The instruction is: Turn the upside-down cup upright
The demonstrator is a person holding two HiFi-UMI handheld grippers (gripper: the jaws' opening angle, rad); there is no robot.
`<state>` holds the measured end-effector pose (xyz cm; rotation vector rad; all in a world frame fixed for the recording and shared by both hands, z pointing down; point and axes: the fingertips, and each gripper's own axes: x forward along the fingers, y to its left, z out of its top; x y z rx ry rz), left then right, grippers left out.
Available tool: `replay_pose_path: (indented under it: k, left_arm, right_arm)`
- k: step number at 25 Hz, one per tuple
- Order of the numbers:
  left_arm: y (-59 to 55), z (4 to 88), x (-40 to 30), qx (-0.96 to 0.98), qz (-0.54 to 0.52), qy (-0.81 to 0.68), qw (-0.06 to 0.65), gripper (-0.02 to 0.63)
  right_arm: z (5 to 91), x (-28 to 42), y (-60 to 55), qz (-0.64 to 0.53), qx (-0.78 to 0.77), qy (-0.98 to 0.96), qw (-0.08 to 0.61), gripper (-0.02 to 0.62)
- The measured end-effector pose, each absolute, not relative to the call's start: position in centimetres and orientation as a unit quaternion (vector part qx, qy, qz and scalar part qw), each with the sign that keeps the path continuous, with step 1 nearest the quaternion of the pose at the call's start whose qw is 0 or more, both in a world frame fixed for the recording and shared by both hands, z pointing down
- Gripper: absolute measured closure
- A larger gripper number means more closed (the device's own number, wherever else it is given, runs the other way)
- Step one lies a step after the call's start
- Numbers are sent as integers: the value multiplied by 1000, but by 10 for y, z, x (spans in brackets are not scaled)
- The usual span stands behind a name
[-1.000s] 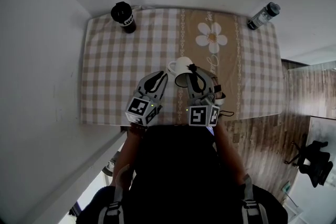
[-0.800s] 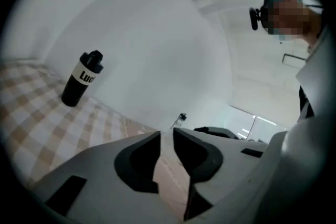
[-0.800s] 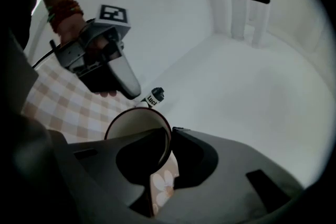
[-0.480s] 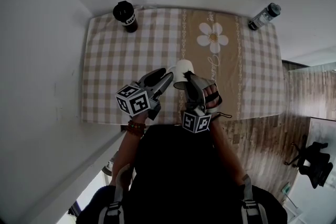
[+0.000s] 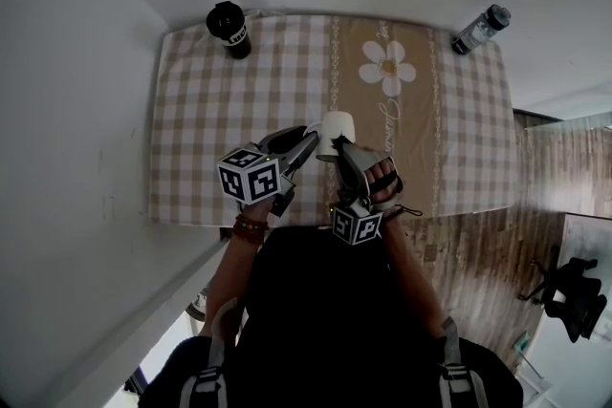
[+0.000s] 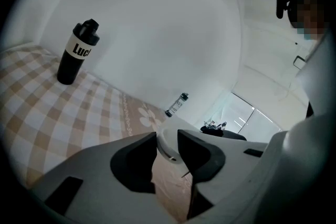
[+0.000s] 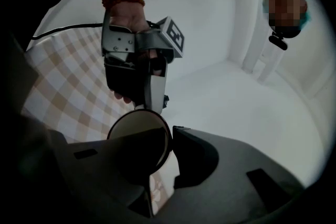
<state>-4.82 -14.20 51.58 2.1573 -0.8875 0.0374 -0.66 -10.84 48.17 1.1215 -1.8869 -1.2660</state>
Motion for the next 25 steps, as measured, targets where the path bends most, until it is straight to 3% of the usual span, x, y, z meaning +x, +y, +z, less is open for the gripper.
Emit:
replay_pose_path:
  k: [7,13,15,18,23,25]
  left_arm:
    - [-149,515,-57,839,10,-388,381,536]
    - [-153,494,-65,837,-44,-426,340,545]
    - [-152,489,-64,830,-59,-437,340,543]
    - [-148,493,-64,816,-91,-440,365,516]
    - [-146,498,-55,825,-73,-409,384,470]
    - [-145,501,-51,824,-70,-382,413,424]
  right_arm:
    - [481,-17,-99,-506,421,-699,279,522]
    - [477,-12,-110,-488,458,-693,269,468]
    - [472,-4,-118,-464,487,-689,270,483]
    - [466,-1,-128,-452,503,-680,281,551]
    - [468,5,-133,-459,492,-679,293,558]
    - [467,7,-130,-467,495,-673,290,560]
